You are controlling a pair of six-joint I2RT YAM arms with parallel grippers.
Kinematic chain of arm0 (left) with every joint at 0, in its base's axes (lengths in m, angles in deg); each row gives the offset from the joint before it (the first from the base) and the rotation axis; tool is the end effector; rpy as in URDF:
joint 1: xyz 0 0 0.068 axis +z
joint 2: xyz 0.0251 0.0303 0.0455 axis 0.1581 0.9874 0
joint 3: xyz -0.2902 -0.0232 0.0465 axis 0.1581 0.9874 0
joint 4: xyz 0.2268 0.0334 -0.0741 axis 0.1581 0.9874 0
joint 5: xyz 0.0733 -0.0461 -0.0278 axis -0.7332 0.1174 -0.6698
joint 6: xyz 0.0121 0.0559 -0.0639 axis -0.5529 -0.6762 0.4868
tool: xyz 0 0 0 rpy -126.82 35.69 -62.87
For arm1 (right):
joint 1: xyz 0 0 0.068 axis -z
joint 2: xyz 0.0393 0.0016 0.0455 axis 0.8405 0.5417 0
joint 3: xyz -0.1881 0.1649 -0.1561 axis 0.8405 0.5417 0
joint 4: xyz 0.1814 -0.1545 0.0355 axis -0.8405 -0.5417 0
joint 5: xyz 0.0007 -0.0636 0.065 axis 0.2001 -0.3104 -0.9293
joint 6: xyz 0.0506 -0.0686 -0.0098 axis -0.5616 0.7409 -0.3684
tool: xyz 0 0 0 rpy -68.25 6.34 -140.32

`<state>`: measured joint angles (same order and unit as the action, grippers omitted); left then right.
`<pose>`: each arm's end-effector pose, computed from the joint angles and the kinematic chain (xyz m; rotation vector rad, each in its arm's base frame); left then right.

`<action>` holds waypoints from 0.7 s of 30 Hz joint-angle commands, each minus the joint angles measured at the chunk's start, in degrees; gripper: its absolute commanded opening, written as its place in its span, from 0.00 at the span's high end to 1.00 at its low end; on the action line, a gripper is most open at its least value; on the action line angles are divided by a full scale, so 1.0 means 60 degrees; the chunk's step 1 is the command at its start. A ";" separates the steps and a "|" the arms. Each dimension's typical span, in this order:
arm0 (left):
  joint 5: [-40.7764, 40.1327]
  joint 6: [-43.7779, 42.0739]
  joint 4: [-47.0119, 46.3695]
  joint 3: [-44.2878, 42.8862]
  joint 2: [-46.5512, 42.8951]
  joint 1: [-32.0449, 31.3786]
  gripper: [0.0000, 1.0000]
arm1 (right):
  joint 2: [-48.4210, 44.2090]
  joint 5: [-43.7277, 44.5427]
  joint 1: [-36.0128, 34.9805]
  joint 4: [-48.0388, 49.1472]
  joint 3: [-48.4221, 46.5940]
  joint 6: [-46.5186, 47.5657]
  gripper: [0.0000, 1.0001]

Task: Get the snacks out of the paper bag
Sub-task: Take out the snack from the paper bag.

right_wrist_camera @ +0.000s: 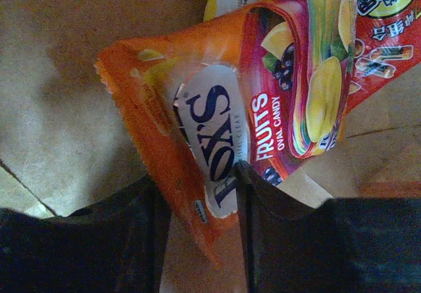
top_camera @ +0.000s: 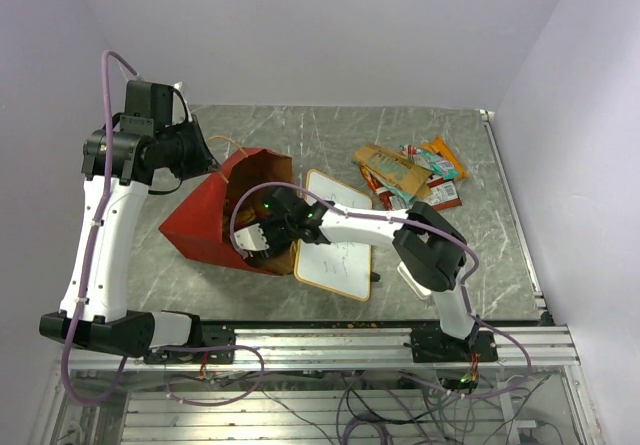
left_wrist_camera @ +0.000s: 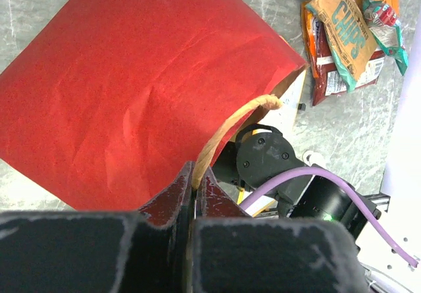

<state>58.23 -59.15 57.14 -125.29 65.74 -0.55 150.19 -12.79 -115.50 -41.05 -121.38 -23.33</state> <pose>0.2198 -0.0496 0.4354 -0.3247 2.3909 -0.5083 0.2260 0.4077 0.1805 -2.1043 1.1421 0.3543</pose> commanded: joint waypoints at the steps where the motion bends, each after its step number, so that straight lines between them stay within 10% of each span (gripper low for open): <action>1: -0.0317 -0.0188 0.0093 -0.0410 0.0028 -0.0060 0.93 | 0.0184 0.0224 0.0041 0.0411 -0.0310 -0.0096 0.63; 10: -0.0342 -0.0175 0.0049 -0.0385 0.0069 -0.0047 0.93 | -0.0868 -0.0436 0.0695 0.0476 -0.0125 -0.0490 1.00; 21: -0.0243 -0.0163 0.0010 -0.0481 0.0203 -0.0042 0.93 | -0.2393 -0.1325 0.1099 0.1147 0.0527 -0.1930 1.00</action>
<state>56.96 -59.52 57.68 -126.55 66.94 -0.55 141.62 -17.18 -108.62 -39.21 -120.75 -30.41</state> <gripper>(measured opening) 0.081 0.007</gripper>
